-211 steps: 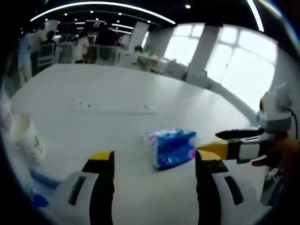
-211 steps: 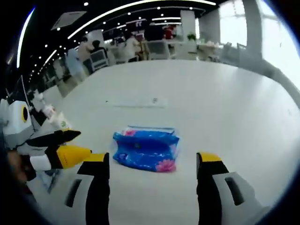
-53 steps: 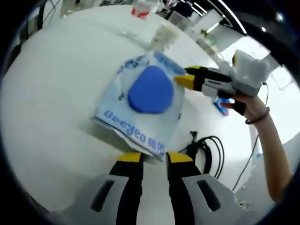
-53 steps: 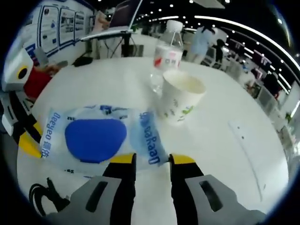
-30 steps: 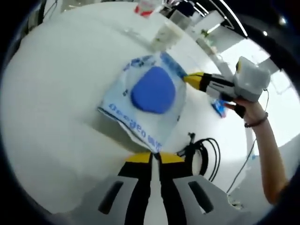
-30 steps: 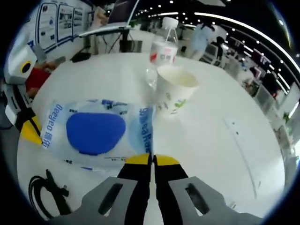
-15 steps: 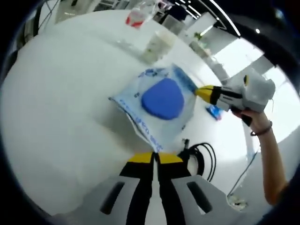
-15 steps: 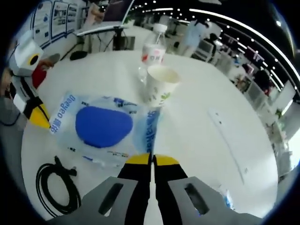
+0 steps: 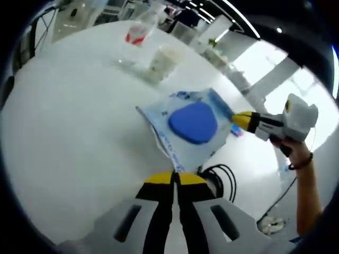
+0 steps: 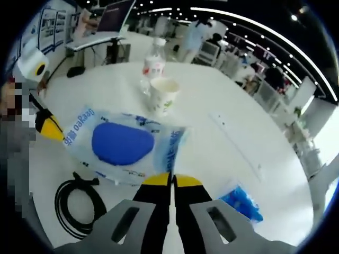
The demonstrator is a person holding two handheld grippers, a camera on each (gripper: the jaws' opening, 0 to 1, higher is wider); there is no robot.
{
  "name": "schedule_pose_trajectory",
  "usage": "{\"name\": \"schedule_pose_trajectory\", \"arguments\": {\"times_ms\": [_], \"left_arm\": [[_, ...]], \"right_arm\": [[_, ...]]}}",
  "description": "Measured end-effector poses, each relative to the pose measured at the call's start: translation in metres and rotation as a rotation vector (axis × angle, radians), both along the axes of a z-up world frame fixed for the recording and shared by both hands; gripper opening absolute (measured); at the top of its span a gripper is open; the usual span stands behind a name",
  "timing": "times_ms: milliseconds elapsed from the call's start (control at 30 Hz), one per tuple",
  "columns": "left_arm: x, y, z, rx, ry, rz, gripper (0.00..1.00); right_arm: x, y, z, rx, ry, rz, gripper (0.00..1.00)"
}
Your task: Arrange the tabletop items into an orderly group along one side of the table until the central work area is clear of visible clutter.
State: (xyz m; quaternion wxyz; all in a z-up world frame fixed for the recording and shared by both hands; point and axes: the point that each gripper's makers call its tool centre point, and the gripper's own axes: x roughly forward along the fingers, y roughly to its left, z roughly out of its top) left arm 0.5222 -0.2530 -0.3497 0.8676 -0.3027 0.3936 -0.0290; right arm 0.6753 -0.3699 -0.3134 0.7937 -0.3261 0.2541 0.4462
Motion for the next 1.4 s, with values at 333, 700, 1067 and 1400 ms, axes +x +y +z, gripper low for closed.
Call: {"name": "schedule_pose_trajectory", "arguments": {"times_ms": [333, 700, 1067, 1400], "left_arm": [[0.012, -0.01, 0.016, 0.01, -0.052, -0.047, 0.0], [0.041, -0.008, 0.035, 0.043, -0.116, -0.105, 0.0], [0.075, -0.005, 0.05, 0.064, -0.179, -0.126, 0.0], [0.11, -0.006, 0.051, 0.09, -0.202, -0.158, 0.0]], "right_arm": [[-0.01, -0.036, 0.023, 0.058, -0.042, -0.117, 0.02], [-0.017, -0.058, 0.03, 0.056, -0.074, -0.17, 0.01], [-0.004, -0.066, 0.037, 0.087, -0.103, -0.221, 0.01], [0.013, -0.067, 0.029, 0.11, -0.097, -0.27, 0.01]]}}
